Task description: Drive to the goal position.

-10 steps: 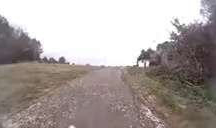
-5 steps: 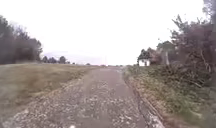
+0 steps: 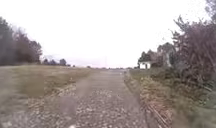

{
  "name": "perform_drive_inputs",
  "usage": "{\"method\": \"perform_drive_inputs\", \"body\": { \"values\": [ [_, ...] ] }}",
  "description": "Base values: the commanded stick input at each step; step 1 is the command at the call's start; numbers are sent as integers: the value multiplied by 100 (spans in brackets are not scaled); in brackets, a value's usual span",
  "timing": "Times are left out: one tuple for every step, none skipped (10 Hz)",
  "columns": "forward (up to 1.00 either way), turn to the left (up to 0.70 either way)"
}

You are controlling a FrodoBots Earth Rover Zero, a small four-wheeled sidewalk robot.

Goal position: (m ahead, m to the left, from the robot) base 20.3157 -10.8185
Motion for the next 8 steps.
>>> {"method": "perform_drive_inputs", "body": {
  "values": [
    [60, 0],
    [60, 0],
    [60, 0],
    [60, 0],
    [60, 0],
    [60, 0],
    [60, 0],
    [60, 0]
  ]
}}
